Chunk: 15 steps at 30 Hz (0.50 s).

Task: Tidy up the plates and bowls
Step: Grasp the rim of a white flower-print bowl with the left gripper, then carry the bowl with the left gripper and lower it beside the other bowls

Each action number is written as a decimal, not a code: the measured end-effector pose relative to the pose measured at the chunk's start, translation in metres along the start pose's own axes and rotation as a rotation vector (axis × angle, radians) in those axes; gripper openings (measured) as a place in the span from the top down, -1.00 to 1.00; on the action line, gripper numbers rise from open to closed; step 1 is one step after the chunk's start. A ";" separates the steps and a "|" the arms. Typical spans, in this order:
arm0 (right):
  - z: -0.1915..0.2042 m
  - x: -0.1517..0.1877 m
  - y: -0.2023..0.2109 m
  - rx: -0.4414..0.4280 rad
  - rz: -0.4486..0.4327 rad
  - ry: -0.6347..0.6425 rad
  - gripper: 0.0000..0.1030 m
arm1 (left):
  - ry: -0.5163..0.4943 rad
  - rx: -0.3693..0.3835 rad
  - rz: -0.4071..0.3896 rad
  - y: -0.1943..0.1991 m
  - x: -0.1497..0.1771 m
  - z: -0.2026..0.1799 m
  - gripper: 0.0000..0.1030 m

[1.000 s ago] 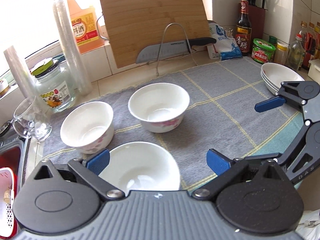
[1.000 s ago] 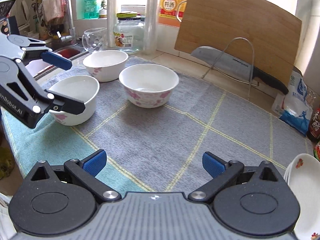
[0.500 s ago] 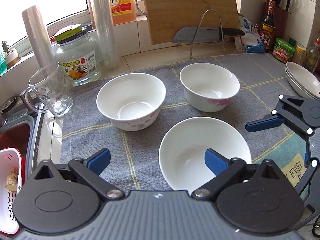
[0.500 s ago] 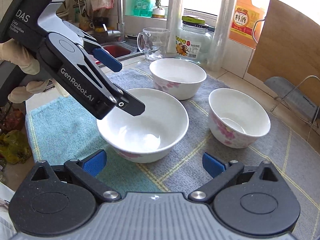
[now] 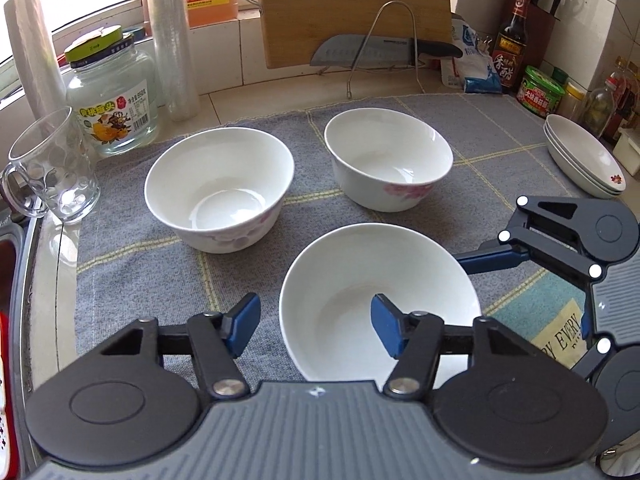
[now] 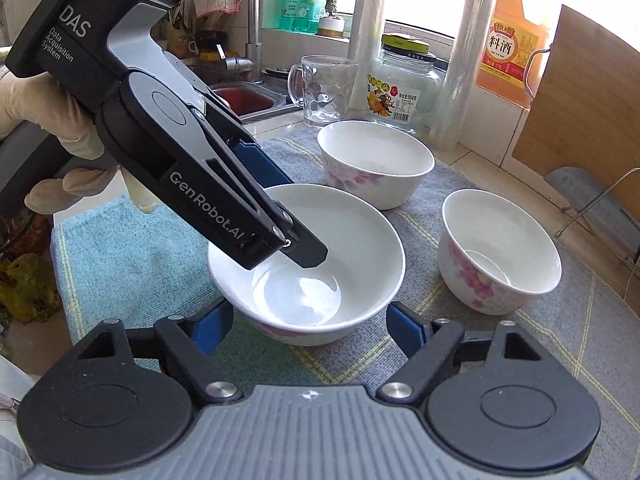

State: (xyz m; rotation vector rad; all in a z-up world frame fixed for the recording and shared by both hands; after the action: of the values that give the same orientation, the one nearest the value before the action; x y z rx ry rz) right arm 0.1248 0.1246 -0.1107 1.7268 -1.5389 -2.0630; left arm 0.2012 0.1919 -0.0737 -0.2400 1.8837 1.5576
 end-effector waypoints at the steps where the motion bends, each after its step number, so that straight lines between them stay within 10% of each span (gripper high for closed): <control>1: 0.000 0.000 0.000 -0.003 0.000 0.000 -0.67 | -0.003 0.006 0.003 -0.001 0.000 -0.001 -0.12; 15: 0.000 -0.002 -0.001 -0.019 0.008 0.002 -0.61 | -0.001 0.044 0.016 -0.004 -0.001 -0.005 -0.01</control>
State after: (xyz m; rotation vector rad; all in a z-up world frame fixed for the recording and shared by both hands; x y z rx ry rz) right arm 0.1259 0.1262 -0.1102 1.7132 -1.5183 -2.0648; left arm 0.2019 0.1858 -0.0756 -0.2044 1.9210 1.5251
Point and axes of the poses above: each gripper's, at about its wrist camera, not at the fingertips, and y roughly against the way its jaws point, z to its left, x to its underside, the point moved 9 cm from there along -y, roughly the way its jaws point, and after that the axes turned 1 degree about y, right-handed, at the moved point
